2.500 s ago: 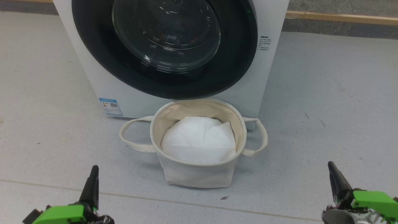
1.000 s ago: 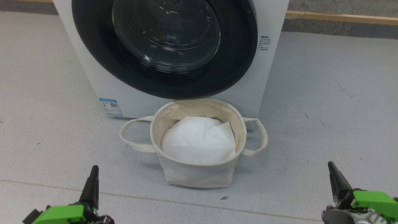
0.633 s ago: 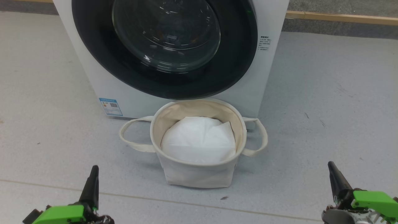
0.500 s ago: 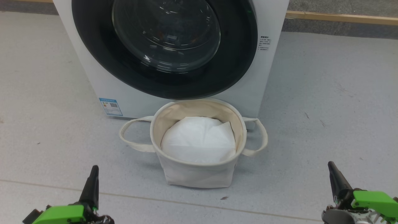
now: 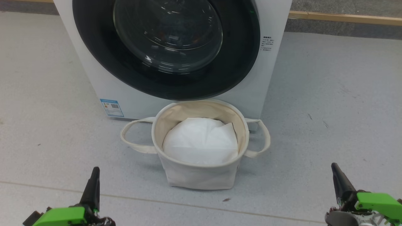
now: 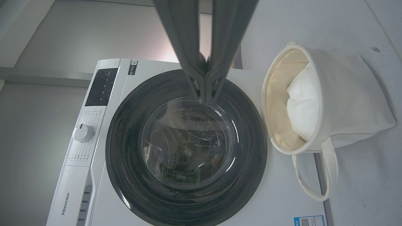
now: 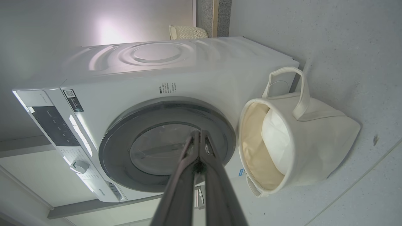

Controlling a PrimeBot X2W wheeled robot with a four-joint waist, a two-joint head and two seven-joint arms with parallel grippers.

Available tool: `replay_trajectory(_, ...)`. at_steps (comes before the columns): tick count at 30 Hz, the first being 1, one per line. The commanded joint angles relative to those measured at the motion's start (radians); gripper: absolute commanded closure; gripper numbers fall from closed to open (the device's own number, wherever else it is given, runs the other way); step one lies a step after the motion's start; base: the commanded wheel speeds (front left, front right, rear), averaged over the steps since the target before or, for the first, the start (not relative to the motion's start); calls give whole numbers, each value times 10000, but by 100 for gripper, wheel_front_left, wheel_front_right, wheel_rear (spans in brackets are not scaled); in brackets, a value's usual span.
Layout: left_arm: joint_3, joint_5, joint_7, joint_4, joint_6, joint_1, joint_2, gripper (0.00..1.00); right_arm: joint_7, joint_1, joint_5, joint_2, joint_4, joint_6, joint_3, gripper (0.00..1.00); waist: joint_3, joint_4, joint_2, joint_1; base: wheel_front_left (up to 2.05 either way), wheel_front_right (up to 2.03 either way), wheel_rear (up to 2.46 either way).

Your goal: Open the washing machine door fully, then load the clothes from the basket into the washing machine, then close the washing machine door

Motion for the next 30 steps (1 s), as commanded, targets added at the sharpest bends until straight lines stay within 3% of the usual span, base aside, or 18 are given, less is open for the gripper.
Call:
replay_trajectory(1,342,-33,80,-378,-69,-211,127,100,81,-468,32,-94,-311,2,190,100,0,0,0,0,0,0,0)
replay_trajectory(30,342,-33,80,-379,-69,-211,127,100,82,-468,31,-92,-310,2,188,100,0,0,0,0,0,0,0)
